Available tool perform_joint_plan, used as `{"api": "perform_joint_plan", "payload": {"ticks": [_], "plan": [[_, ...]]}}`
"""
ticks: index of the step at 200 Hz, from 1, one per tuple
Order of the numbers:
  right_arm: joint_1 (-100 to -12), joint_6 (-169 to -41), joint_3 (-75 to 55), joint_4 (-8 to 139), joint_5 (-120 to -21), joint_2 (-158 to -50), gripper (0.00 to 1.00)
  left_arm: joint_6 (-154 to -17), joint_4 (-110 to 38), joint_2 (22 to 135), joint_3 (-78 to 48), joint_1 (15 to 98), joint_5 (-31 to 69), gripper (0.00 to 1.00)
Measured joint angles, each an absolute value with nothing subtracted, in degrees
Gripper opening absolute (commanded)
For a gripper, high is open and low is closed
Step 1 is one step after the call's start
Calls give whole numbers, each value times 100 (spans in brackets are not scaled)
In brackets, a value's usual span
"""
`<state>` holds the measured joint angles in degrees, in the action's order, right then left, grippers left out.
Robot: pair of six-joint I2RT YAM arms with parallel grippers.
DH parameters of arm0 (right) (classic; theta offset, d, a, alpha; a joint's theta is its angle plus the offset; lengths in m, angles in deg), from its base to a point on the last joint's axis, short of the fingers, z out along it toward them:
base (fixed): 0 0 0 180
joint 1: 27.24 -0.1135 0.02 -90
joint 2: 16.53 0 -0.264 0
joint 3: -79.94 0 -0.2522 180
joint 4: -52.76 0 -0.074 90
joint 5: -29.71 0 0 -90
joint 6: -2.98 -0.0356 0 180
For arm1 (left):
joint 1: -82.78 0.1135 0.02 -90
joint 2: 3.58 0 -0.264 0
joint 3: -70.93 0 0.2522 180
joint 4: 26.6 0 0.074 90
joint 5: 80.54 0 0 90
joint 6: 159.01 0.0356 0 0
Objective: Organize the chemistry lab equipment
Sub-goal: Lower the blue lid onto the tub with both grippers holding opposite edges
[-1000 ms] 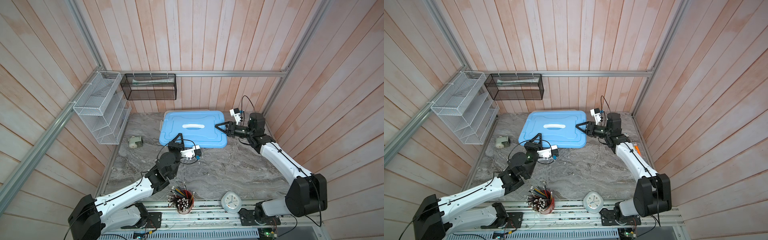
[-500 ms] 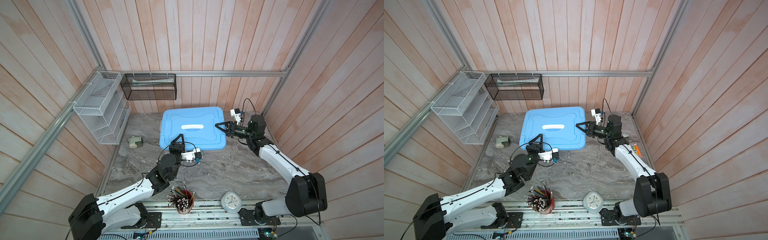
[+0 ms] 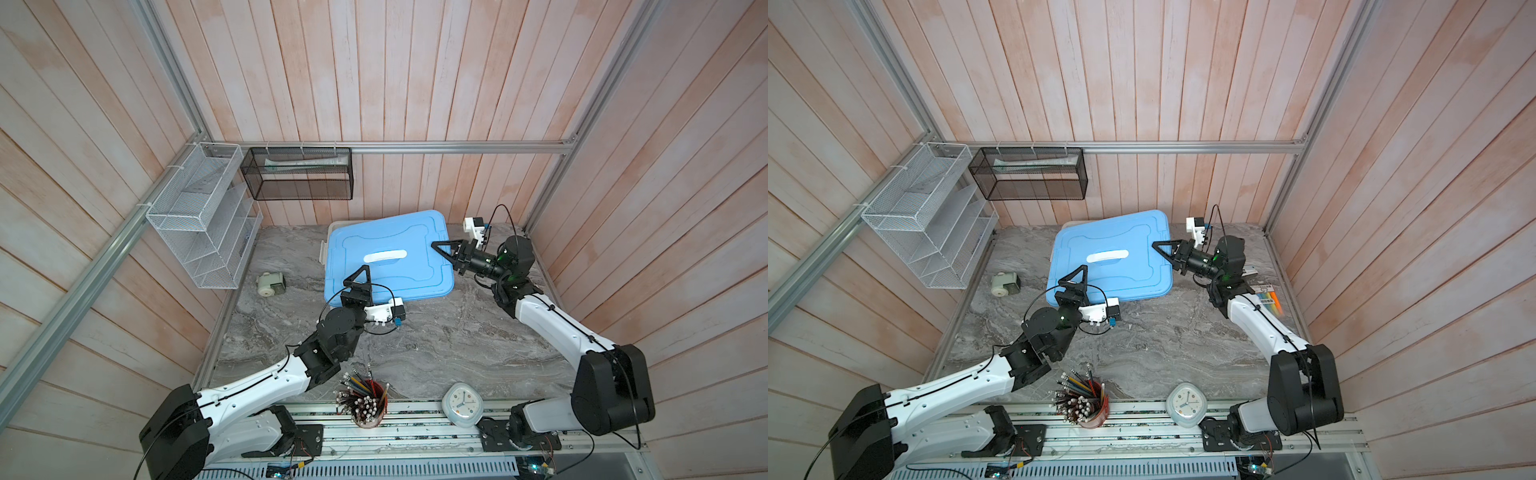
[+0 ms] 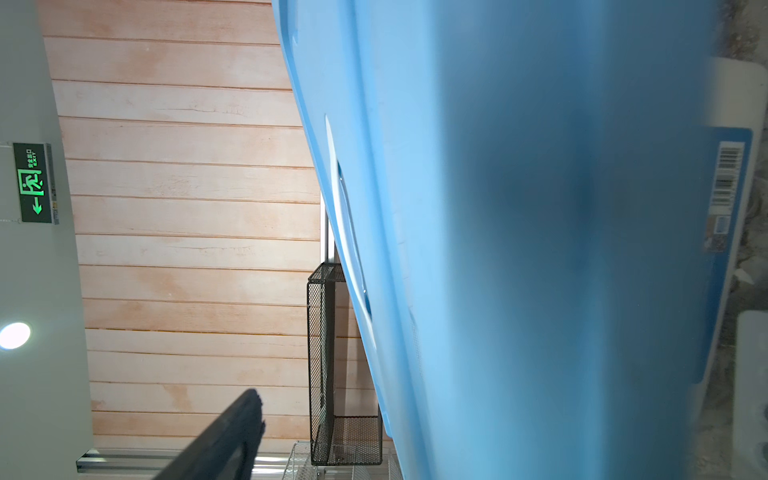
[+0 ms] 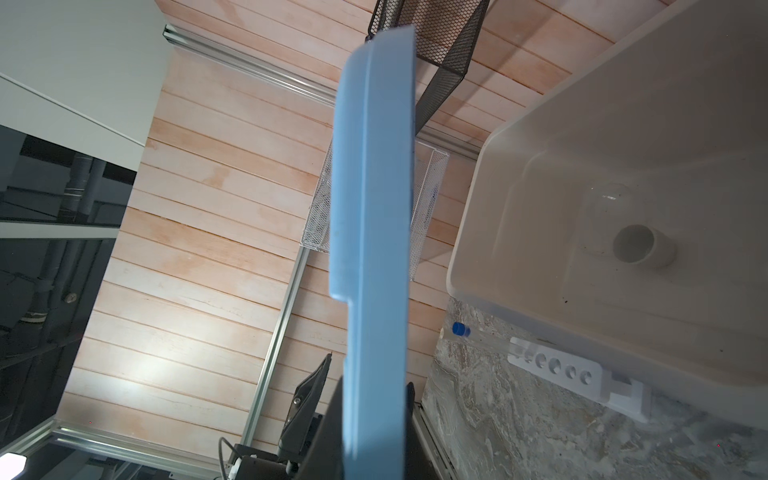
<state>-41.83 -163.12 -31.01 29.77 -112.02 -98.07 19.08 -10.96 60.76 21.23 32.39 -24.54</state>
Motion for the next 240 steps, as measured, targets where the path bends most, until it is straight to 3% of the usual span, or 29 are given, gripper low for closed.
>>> {"api": "perform_joint_plan", "payload": {"ticks": [149, 240], "plan": [[-4181, -17455, -3156, 1589, -10616, -10427, 0, 1253, -1260, 5942, 2123, 3204, -2378, 94], [-3962, -17626, -2876, 1374, -10509, -10598, 0, -284, -1887, 5132, 1732, 3094, -1993, 95]]}}
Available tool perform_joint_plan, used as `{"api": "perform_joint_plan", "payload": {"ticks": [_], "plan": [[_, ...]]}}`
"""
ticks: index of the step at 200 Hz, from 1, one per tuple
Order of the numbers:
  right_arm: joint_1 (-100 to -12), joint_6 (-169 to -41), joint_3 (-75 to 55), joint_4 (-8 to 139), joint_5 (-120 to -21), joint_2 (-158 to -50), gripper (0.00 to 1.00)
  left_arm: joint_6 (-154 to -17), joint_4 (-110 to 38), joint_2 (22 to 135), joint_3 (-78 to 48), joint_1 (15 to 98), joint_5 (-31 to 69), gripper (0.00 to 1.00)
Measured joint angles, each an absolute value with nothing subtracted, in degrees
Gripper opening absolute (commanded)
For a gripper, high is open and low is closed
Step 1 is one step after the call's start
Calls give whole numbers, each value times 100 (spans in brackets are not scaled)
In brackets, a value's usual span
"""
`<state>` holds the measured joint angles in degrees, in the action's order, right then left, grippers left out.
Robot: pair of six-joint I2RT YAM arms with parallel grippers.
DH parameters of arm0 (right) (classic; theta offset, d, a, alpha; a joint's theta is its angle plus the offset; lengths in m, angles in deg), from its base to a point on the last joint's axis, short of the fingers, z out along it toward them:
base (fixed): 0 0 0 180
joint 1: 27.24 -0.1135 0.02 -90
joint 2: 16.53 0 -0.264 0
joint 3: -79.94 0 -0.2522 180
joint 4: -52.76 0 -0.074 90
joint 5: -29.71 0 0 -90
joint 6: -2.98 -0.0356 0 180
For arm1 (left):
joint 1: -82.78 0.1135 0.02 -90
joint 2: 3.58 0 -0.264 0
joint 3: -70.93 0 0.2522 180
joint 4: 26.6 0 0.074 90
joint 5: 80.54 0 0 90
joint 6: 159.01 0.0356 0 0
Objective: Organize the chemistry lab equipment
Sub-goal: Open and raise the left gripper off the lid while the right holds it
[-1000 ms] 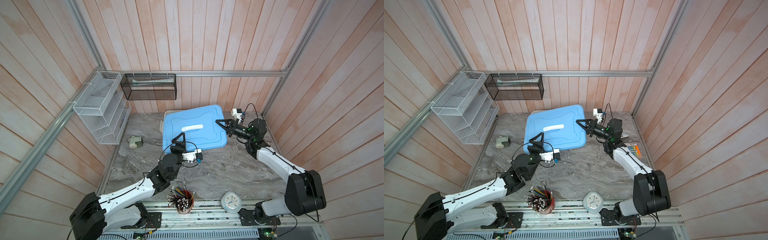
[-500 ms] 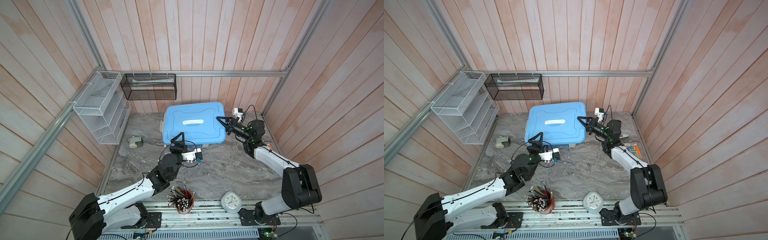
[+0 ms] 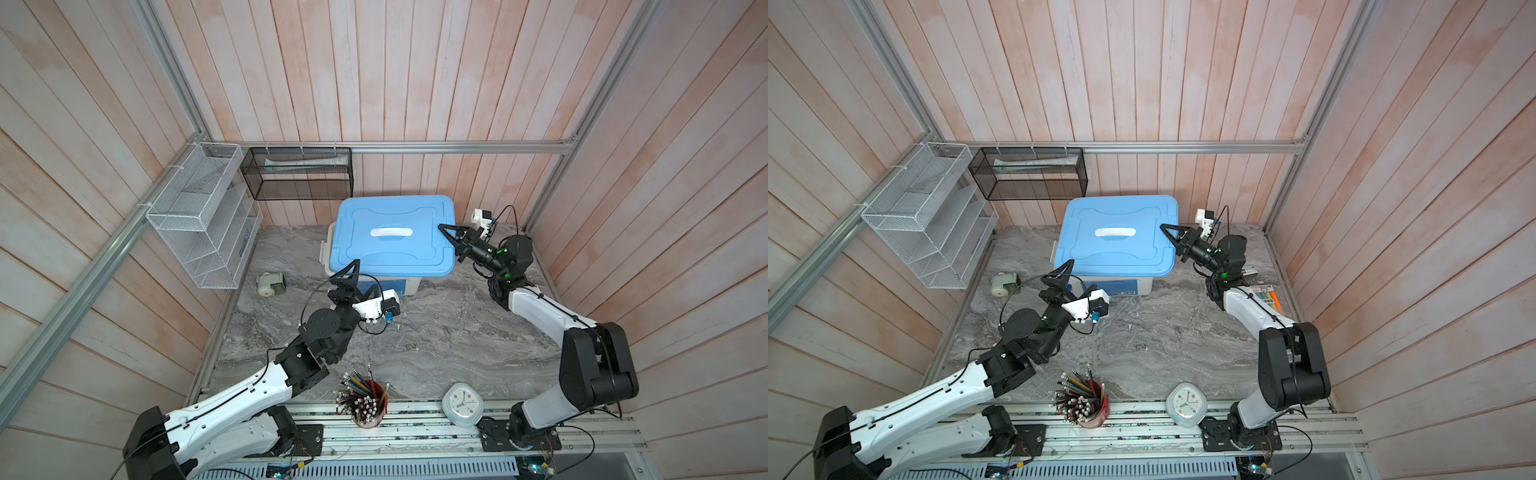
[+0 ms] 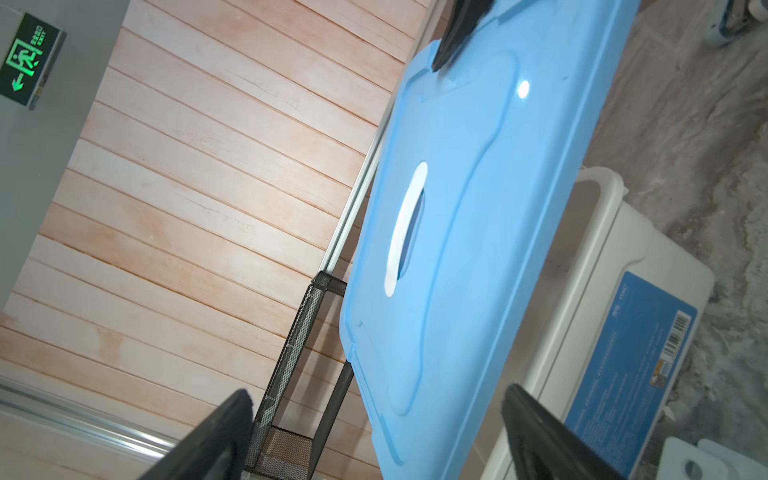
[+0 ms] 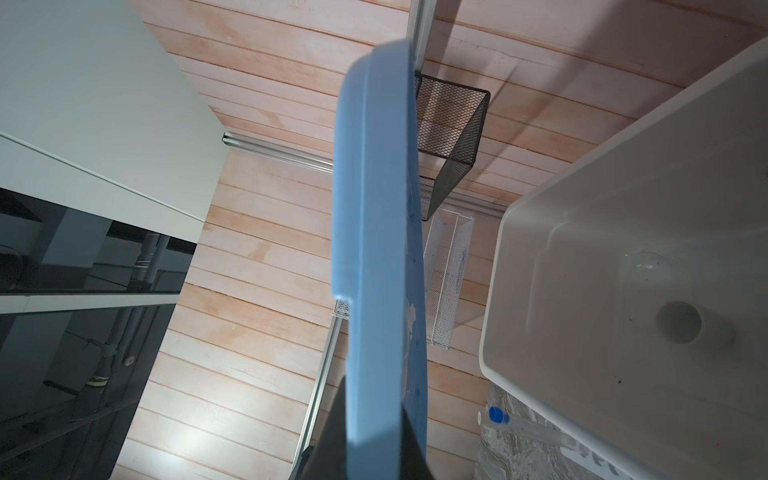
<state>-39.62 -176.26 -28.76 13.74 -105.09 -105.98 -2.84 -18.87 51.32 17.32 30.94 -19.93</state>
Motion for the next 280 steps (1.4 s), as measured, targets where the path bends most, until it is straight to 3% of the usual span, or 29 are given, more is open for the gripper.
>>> {"api": "perform_joint_plan", "payload": {"ticks": [55, 109, 201, 280], "plan": [[-3803, -17682, -2876, 1337, -10513, -10626, 0, -1707, -2451, 4738, 1244, 3398, -1613, 95], [-3661, -17660, -2889, 1344, -10516, -10600, 0, -4128, -3104, 4544, 650, 5297, -354, 95], [-3589, -17505, -2990, 1453, -10564, -10469, 0, -7942, -3242, 5261, 599, 8141, 2973, 95], [-3604, -17357, -2966, 1449, -10649, -10753, 0, -8882, -3246, 5733, 506, 8427, 4101, 95]]}}
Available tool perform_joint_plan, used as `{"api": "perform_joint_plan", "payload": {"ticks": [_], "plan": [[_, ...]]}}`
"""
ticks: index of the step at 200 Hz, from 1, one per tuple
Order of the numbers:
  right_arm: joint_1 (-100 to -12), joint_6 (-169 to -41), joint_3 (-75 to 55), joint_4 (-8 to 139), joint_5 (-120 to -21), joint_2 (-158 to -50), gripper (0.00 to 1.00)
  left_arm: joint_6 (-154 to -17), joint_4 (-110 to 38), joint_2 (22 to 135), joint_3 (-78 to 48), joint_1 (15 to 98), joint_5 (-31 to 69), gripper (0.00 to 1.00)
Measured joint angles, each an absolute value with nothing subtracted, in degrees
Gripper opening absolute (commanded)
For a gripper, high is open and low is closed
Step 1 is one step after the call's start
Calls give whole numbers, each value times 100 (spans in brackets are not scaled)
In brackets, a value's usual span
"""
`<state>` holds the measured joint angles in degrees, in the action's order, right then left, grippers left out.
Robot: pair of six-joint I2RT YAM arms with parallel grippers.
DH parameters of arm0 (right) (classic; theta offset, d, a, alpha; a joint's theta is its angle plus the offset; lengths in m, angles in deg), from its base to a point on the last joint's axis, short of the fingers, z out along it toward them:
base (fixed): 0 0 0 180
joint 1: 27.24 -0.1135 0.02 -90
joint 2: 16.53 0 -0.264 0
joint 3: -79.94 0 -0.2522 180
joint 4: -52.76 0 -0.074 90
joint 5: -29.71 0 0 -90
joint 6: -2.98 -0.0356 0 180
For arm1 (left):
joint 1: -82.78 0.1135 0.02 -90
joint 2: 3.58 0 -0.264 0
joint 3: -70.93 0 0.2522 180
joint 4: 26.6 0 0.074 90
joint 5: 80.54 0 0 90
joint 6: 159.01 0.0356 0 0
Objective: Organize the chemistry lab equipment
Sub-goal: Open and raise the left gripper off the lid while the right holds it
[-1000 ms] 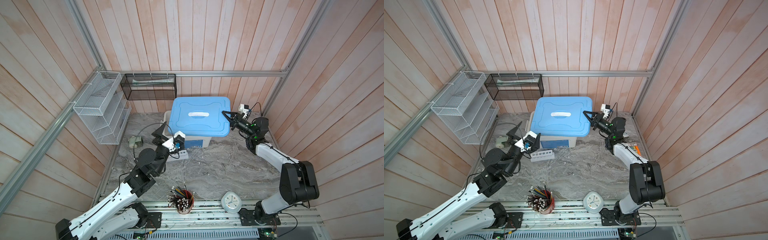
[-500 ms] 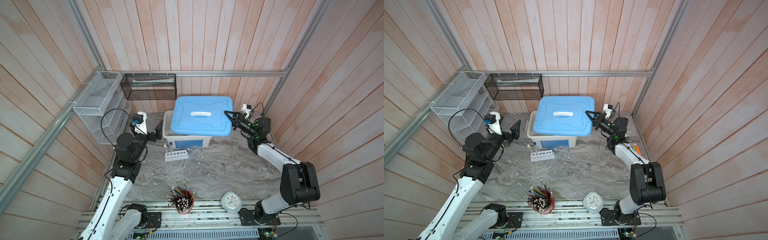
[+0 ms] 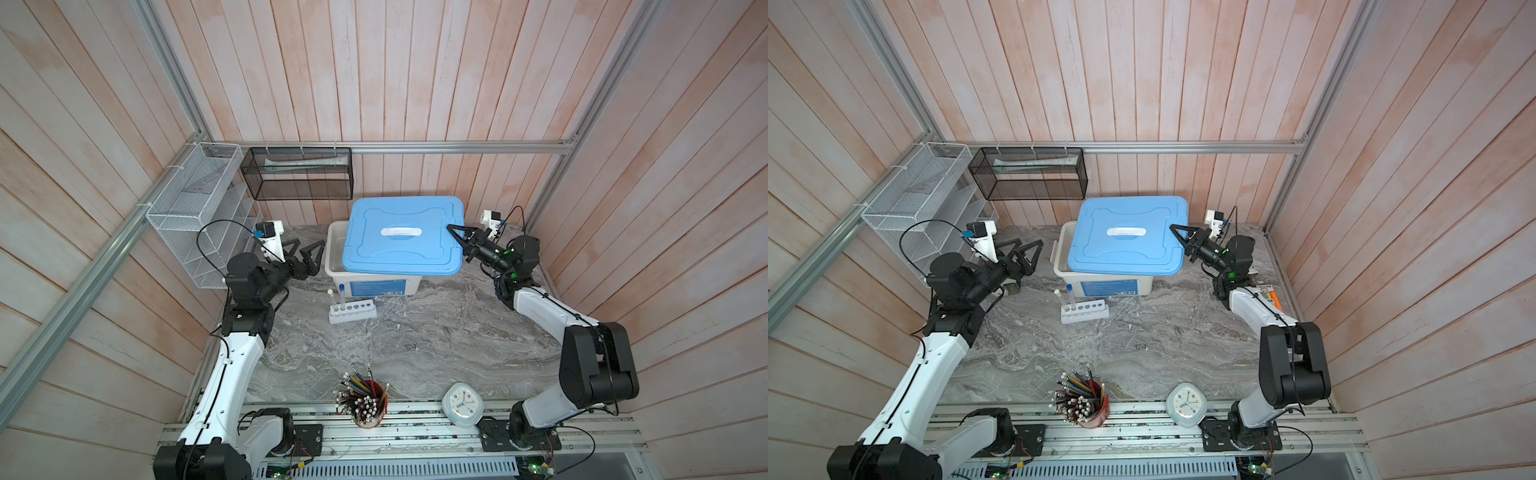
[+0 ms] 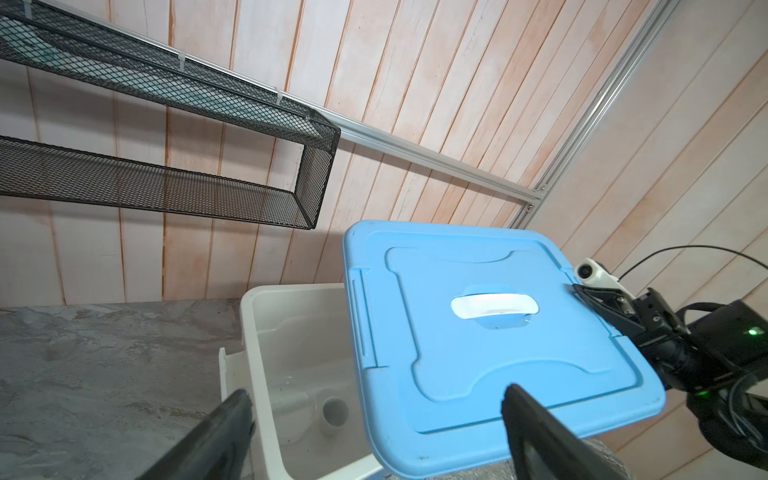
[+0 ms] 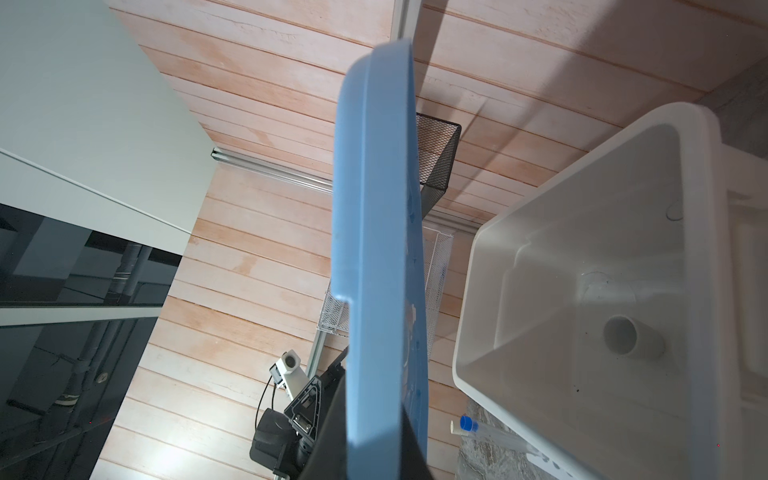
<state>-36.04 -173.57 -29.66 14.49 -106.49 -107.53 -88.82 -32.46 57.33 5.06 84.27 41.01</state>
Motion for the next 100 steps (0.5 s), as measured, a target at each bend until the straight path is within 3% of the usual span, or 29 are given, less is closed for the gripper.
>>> {"api": "perform_joint_plan", "payload": {"ticks": [100], "plan": [[-3978, -17394, -2288, 1394, -10666, -11754, 0, -9180, -3043, 5816, 691, 8438, 4230, 95]]}}
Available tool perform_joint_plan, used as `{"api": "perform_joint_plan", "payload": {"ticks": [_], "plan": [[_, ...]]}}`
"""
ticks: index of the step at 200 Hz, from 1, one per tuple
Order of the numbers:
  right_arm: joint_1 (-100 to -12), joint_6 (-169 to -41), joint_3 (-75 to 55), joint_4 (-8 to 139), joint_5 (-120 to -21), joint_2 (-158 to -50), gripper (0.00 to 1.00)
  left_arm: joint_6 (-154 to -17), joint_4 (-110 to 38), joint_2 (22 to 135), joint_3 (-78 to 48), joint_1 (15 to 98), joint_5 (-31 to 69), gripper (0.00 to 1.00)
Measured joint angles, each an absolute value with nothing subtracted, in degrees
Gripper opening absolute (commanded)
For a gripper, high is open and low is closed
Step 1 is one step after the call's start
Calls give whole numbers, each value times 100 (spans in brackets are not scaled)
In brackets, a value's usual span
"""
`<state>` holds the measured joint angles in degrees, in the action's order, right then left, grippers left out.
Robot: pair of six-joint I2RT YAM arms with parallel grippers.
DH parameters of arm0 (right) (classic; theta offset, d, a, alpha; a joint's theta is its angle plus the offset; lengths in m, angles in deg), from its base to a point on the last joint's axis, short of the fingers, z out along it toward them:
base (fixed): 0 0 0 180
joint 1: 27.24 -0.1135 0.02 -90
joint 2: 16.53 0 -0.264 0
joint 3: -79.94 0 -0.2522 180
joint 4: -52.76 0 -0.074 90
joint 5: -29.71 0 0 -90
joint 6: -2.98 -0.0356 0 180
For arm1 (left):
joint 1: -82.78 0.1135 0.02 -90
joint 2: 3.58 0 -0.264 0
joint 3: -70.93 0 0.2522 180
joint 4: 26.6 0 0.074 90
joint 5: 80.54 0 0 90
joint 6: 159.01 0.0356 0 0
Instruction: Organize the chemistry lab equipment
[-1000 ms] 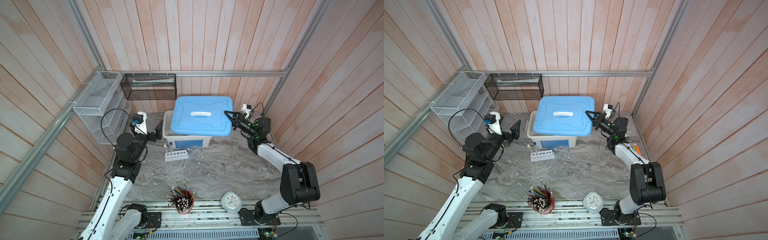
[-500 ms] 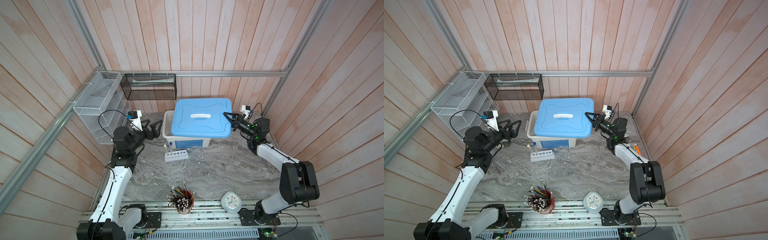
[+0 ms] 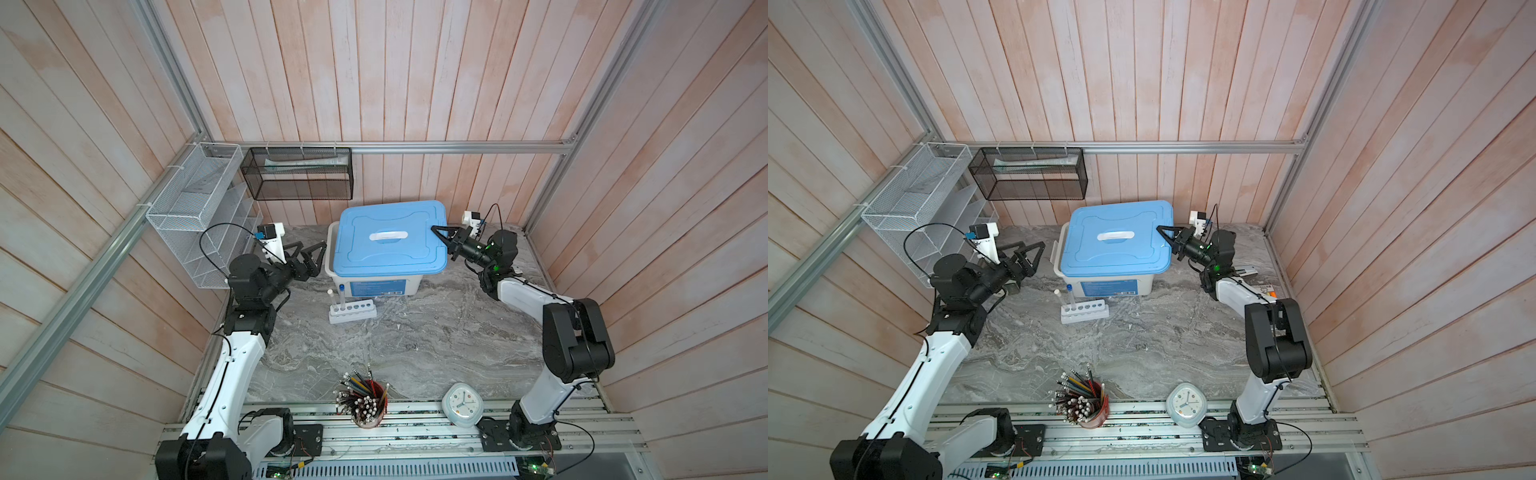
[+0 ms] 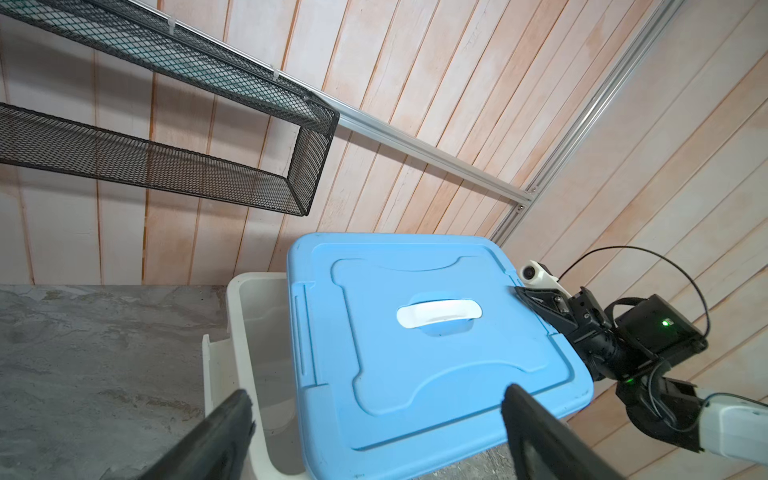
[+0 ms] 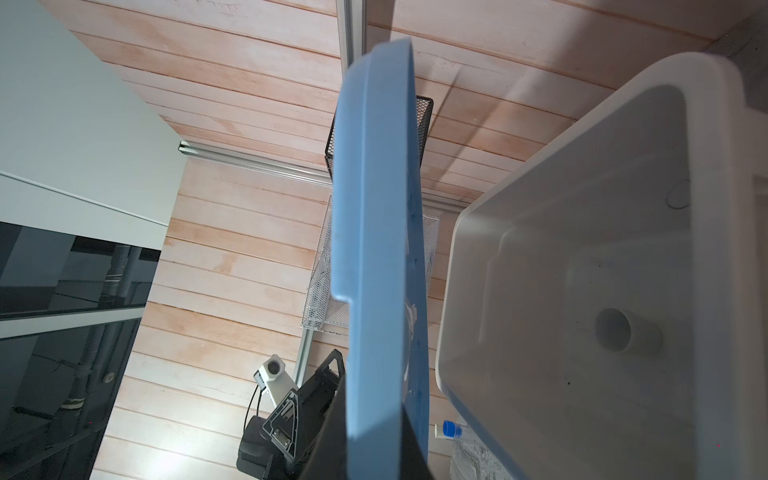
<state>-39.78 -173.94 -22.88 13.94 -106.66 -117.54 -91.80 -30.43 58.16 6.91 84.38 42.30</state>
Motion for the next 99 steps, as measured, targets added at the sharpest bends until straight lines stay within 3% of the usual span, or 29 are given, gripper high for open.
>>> {"api": "perform_joint_plan", "payload": {"ticks": [99], "plan": [[-4190, -17615, -1971, 1176, -10660, -12392, 0, -9201, -3006, 5814, 842, 8438, 4271, 95]]}}
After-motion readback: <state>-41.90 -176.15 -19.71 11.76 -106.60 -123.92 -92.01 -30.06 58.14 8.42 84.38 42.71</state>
